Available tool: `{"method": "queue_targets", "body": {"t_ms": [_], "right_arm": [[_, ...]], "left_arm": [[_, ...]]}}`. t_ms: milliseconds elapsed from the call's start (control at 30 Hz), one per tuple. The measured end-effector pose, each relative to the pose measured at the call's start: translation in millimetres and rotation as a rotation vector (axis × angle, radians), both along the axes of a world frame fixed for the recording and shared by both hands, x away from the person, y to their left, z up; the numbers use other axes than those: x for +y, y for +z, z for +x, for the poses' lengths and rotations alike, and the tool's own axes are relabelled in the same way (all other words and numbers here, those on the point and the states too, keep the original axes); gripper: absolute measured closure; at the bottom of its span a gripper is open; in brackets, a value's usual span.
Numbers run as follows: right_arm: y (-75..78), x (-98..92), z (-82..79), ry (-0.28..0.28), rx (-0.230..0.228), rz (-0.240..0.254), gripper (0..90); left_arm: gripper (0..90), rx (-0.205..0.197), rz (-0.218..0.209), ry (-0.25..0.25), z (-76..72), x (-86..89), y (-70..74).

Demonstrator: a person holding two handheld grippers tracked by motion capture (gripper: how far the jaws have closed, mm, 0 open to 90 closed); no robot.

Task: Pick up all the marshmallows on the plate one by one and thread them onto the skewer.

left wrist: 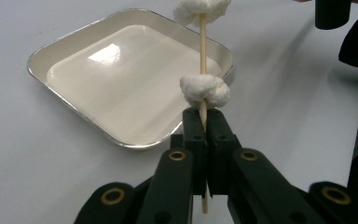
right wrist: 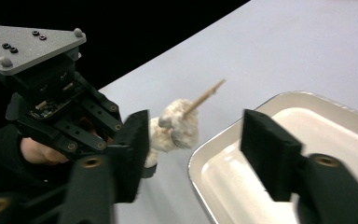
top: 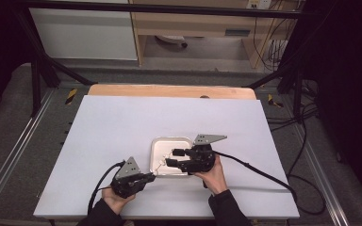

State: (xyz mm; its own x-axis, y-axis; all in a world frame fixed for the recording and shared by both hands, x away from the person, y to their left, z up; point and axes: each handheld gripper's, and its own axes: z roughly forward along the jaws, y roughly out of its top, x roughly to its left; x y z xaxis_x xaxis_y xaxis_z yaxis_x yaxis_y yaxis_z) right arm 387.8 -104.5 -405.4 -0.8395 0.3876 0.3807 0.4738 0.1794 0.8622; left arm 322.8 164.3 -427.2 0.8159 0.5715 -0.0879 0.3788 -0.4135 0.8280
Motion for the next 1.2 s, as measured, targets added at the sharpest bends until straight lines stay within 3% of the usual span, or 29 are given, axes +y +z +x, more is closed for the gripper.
{"method": "queue_targets", "body": {"t_ms": [233,500,800,1100,1200], "right_arm": [[1.5,-14.9,-1.4,-0.056,-0.030,-0.048,24.0],[-7.8,-38.3,-0.6,-0.128,-0.041,-0.151,7.1],[-21.1,-63.5,-2.5,-0.182,-0.048,-0.236,2.0],[-32.0,-93.3,-6.9,-0.233,-0.044,-0.282,0.6],[-36.2,-105.5,-9.7,-0.250,-0.040,-0.276,0.6]], "left_arm": [[88.6,0.004,-0.001,0.002,0.8,1.6,-0.5],[88.5,0.019,-0.008,0.007,2.3,3.4,-0.6],[88.4,0.031,-0.007,0.010,3.3,4.7,0.5],[88.2,0.044,-0.005,0.013,6.9,7.2,3.7],[88.2,0.049,-0.008,0.016,8.5,8.4,5.4]]}}
